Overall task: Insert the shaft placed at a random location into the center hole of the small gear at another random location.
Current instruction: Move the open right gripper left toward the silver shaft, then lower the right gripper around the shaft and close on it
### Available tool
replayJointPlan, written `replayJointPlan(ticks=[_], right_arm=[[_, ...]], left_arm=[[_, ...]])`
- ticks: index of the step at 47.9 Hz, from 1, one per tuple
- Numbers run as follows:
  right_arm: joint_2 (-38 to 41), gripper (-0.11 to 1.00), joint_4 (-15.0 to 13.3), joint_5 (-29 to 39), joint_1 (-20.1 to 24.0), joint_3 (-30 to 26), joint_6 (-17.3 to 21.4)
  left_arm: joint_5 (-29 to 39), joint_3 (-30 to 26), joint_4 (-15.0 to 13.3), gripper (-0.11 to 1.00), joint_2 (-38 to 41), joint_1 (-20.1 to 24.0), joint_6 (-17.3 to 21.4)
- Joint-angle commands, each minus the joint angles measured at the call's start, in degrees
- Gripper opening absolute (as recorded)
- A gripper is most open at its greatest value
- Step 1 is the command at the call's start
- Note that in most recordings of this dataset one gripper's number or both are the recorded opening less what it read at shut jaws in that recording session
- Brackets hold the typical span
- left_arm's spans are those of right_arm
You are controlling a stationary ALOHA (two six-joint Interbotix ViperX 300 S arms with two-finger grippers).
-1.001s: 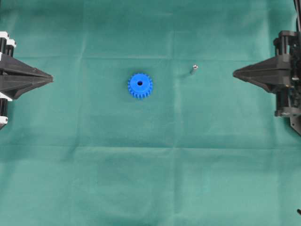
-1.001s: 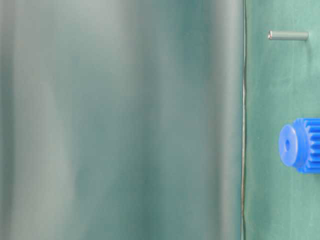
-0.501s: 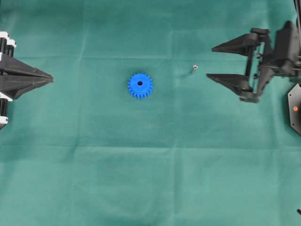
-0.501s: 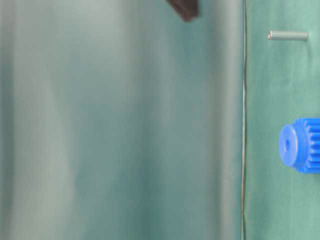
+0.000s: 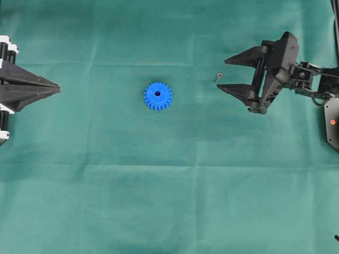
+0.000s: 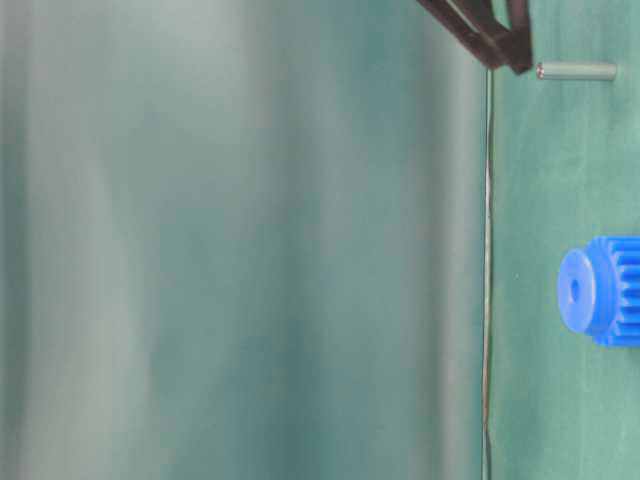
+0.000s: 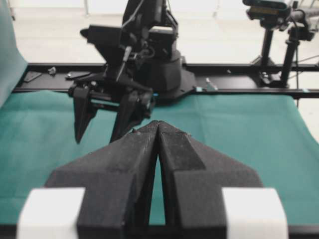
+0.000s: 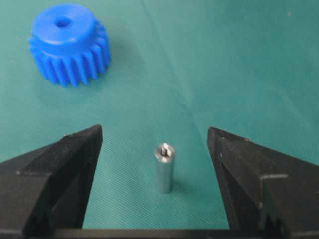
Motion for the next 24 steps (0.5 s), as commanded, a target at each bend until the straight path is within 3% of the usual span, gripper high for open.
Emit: replayJointPlan(ticks=[1, 17, 24], right_arm=[[1.23, 0.84, 0.44, -2.11, -0.79, -1.23, -0.44], [5.27, 0.82, 0.53, -2.11, -1.05, -3.34, -0.44], [5.45, 0.73, 0.53, -1.67, -1.05, -3.43, -0.44]], left_arm=[[-0.44, -1.14, 0.18, 0.0, 0.62, 0.09, 0.09], [-0.35, -1.05, 0.18, 0.0, 0.53, 0.09, 0.18], [-0.35, -1.05, 0.18, 0.0, 0.62, 0.09, 0.09]])
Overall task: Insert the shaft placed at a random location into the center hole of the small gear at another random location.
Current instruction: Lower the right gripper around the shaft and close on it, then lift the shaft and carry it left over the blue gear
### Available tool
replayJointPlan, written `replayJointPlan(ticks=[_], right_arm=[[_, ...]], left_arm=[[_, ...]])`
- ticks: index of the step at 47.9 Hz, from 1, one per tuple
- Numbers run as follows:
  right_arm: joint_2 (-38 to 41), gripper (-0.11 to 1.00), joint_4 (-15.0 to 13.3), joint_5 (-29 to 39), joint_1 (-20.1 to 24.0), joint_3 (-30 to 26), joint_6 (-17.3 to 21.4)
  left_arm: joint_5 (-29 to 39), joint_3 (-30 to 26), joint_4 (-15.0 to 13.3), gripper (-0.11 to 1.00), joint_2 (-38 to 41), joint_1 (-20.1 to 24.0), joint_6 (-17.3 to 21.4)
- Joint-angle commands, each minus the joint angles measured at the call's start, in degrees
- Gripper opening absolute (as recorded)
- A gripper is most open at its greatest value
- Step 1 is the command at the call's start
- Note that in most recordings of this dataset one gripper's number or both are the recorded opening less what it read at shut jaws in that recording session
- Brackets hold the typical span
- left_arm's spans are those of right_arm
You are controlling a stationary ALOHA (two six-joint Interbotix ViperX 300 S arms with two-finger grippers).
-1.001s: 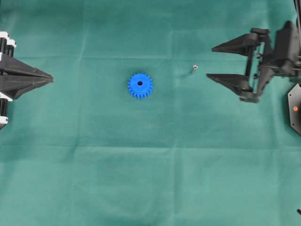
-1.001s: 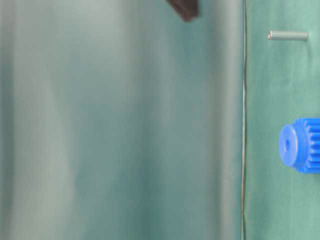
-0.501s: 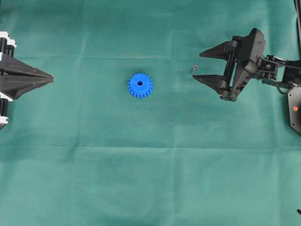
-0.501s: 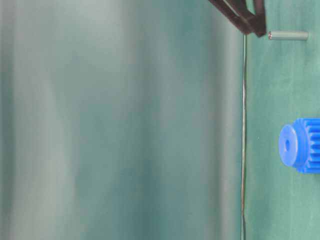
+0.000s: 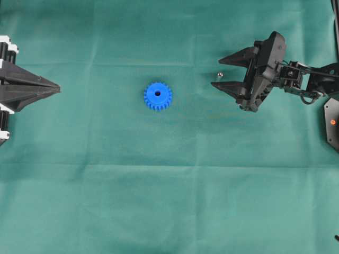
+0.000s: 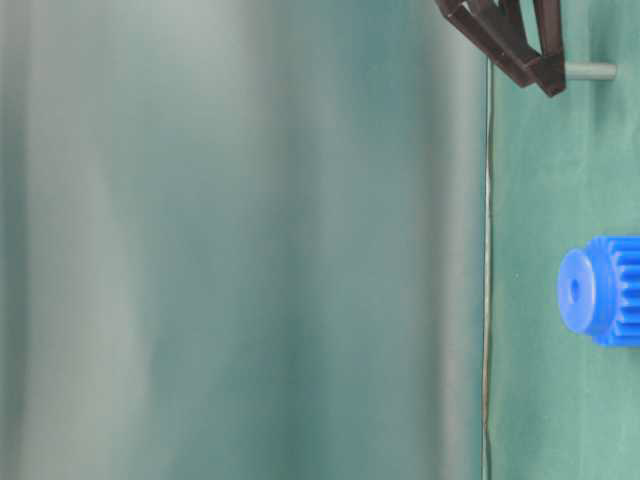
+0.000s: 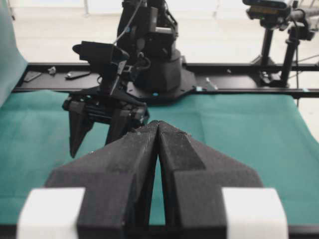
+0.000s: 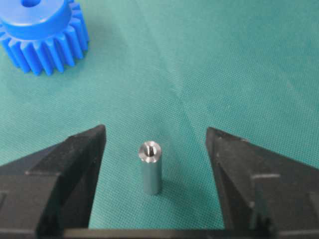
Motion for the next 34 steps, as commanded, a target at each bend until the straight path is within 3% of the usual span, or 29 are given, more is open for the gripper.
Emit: replayJointPlan(ticks=[1, 4, 13, 27, 34], right_arm=[[-0.53, 0.71, 0.18, -0.26, -0.26, -0.7, -0.44], [-0.53, 0.6, 0.18, 0.0, -0.26, -0.62, -0.35], [-0.53, 0.13, 0.18, 1.23, -0.26, -0.88, -0.44], [-1.49, 0.13, 0.09, 1.67, -0.26, -1.49, -0.44], [-6.5, 0.13, 0.0, 7.12, -0.26, -2.29, -0.35]], left_arm=[[-0.35, -1.05, 0.18, 0.0, 0.53, 0.09, 0.09], [-0.35, -1.05, 0.18, 0.0, 0.53, 0.09, 0.09], [-0.35, -1.05, 0.18, 0.0, 0.53, 0.09, 0.35], [-0.35, -1.05, 0.18, 0.0, 0.53, 0.09, 0.26], [-0.35, -1.05, 0.18, 0.0, 0.53, 0.09, 0.18]])
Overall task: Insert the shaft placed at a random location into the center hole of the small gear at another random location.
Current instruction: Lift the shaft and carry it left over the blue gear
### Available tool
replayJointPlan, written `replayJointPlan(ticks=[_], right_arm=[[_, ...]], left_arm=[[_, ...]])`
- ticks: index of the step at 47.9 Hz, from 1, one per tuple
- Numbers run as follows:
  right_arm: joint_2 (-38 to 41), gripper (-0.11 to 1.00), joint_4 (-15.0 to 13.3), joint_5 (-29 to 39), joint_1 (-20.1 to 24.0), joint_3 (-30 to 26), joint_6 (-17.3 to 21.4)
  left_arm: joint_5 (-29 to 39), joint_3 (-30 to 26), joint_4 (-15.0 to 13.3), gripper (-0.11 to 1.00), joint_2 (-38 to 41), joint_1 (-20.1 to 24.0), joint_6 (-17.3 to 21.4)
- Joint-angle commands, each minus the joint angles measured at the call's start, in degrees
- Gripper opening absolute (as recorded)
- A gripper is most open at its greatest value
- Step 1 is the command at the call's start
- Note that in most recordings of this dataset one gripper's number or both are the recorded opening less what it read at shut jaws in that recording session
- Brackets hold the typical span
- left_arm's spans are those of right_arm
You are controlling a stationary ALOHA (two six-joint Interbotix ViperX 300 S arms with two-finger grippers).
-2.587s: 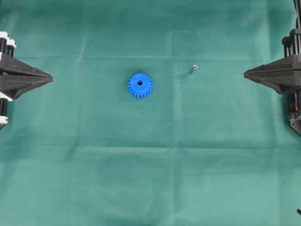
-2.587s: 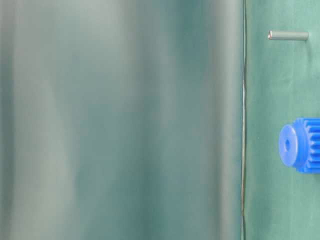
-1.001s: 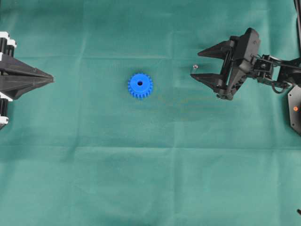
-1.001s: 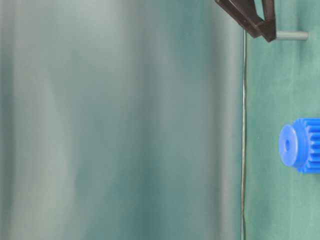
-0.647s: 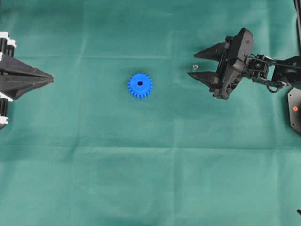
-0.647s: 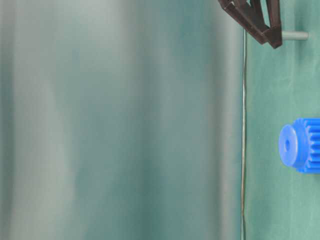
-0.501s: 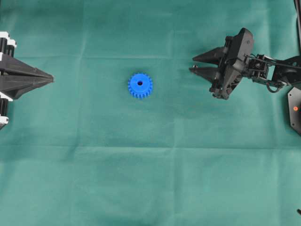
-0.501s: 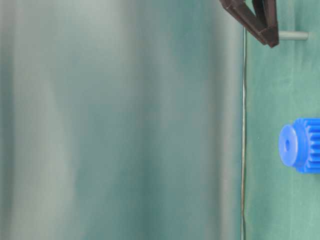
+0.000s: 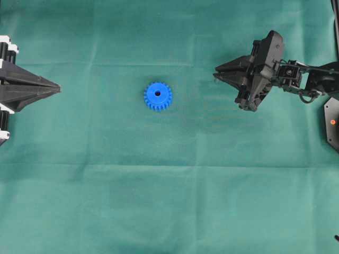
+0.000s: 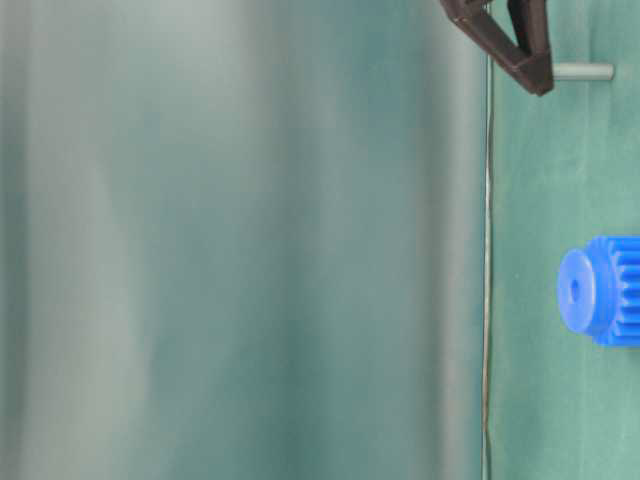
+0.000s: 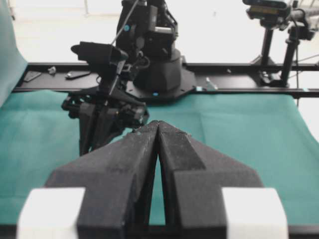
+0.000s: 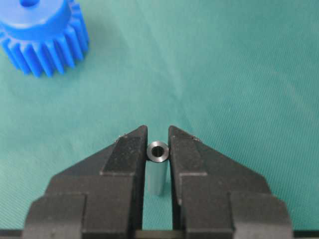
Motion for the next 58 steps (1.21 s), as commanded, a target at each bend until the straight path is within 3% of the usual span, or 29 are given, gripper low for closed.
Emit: replayJointPlan(ticks=[1, 13, 40, 58], right_arm=[[-4.83, 0.13, 0.0, 3.87, -0.26, -1.58, -0.35], [-13.45, 0.13, 0.0, 12.66, -0.09, -2.55, -0.26], [-13.97, 0.13, 0.0, 12.92, 1.49, -3.34, 0.09], [-5.54, 0.13, 0.09, 13.8, 6.77, -14.33, 0.09]], left_arm=[[-0.35, -0.97, 0.18, 0.0, 0.53, 0.09, 0.0], [-0.26, -0.97, 0.18, 0.0, 0.53, 0.09, 0.0], [-0.18, -0.97, 0.18, 0.0, 0.53, 0.09, -0.09], [-0.26, -0.97, 0.18, 0.0, 0.7, 0.09, -0.09]])
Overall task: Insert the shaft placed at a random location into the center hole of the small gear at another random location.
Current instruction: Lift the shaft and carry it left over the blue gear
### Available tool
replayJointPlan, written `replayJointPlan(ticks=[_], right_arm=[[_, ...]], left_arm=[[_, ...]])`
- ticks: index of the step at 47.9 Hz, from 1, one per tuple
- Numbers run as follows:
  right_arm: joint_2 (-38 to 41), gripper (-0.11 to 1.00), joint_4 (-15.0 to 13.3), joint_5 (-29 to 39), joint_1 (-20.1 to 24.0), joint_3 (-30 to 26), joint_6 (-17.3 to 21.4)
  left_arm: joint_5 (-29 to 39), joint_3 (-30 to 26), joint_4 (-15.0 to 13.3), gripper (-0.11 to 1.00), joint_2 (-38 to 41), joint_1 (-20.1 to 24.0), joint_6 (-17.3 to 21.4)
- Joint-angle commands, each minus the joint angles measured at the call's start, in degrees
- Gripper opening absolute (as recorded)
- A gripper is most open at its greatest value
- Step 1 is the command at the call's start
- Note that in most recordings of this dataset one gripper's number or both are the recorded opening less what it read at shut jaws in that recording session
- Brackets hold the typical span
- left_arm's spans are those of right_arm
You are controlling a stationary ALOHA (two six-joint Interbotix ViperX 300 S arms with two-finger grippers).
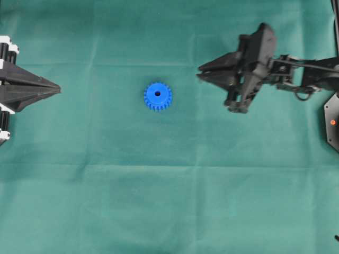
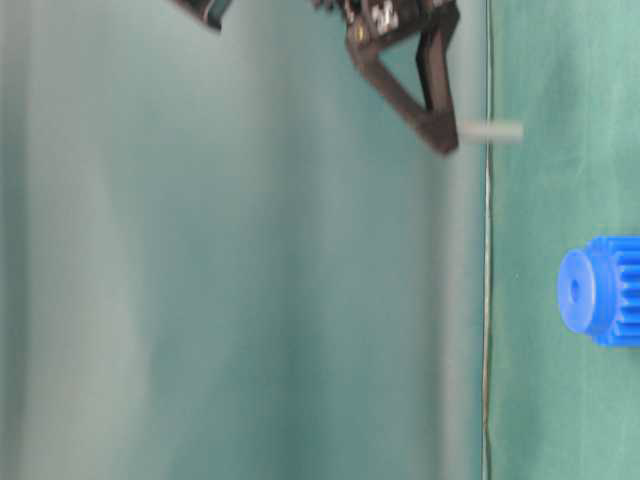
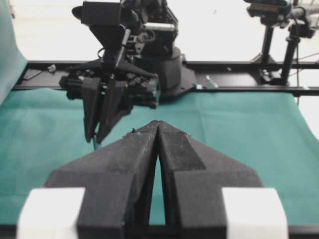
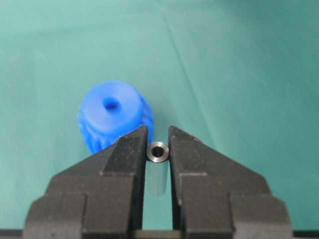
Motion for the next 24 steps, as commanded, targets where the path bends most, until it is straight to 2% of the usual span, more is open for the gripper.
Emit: replayJointPlan(ticks=[1, 13, 24], right_arm=[[1.76, 0.13, 0.09, 0.88, 0.88, -4.83, -0.09], [7.65, 0.13, -0.18, 5.27, 2.02, -14.06, -0.26], [10.11, 0.13, -0.18, 6.59, 2.46, -18.19, -0.26]], left_arm=[[-0.44, -1.05, 0.09, 0.0, 0.44, 0.09, -0.09], [-0.44, -1.05, 0.09, 0.0, 0.53, 0.09, -0.09], [-0.35, -1.05, 0.09, 0.0, 0.53, 0.09, 0.0]])
